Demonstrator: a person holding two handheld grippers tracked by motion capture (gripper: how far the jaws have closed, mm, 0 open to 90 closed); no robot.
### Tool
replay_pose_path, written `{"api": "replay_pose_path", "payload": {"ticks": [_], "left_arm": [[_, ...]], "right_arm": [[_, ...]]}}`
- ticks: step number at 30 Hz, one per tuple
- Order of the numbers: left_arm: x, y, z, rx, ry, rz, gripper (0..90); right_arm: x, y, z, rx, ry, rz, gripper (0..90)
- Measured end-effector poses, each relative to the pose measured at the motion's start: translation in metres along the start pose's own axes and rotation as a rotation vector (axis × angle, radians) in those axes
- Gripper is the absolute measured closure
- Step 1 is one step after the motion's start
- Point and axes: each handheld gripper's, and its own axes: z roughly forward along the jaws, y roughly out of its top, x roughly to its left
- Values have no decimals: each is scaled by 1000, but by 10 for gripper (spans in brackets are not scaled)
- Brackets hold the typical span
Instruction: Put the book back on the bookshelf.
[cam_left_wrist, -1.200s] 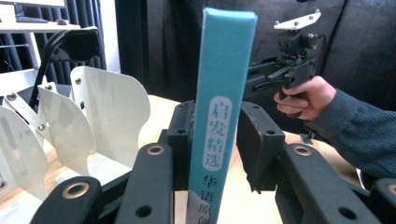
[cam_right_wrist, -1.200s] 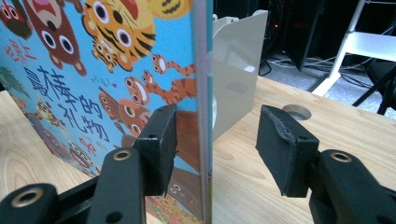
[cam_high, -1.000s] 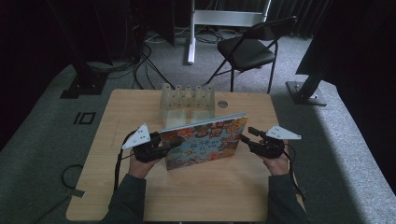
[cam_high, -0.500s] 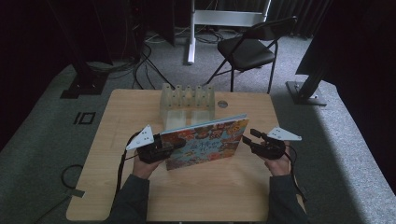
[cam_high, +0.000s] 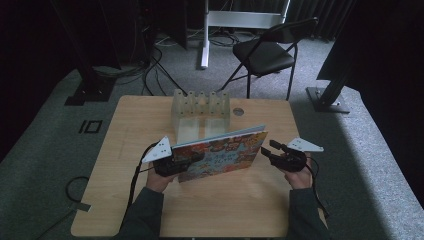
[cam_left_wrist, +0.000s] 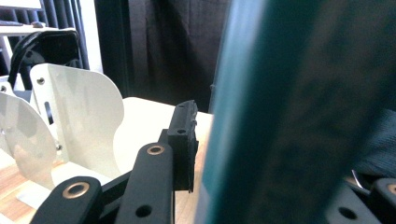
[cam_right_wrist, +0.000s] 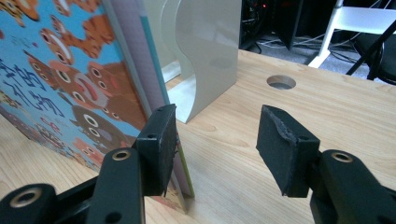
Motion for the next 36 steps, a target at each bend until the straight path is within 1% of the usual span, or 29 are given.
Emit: {"api": "replay_pose_path", "payload": {"ticks": [2,6,8,9,13,15,16,17,18,21,24,26,27,30,34,36], "left_arm": [[0,-1,0,-3,2,3,677],[0,-1,0,-4,7,-4,671],[-1,0,0,0,-4,2,700],[-2,0,1,0,-3,4,719],[-5,0,2,2,18,27,766],[-6,0,3,5,18,29,793],[-7,0,4,7,28,25,802],[-9,0,4,0,38,15,803],[-9,-1,4,-4,37,14,803],[-14,-2,4,-15,45,26,802],[-18,-4,4,-25,62,32,788],[-18,-6,6,-37,63,13,779],[-19,-7,7,-41,70,9,763],[-19,-10,7,-57,73,-6,723],[-22,-12,8,-52,70,-1,702],[-24,-13,8,-47,77,6,695]], "right_arm": [[-1,-1,1,3,-1,2,471],[-1,-3,2,11,-2,9,470],[-2,-5,2,15,-3,9,470],[-2,-5,2,17,-4,11,470],[-3,-7,2,21,-5,18,469],[-4,-7,2,21,-4,18,469],[-4,-8,2,20,-4,19,469],[-5,-8,2,20,-6,19,469],[-5,-8,2,20,-6,21,469],[-6,-10,1,24,-10,26,469],[-8,-12,1,29,-14,32,469],[-8,-13,2,32,-17,34,467],[-9,-14,2,34,-18,35,467],[-10,-17,1,41,-22,38,466],[-12,-20,1,49,-26,47,466],[-13,-22,1,52,-28,49,465]]}}
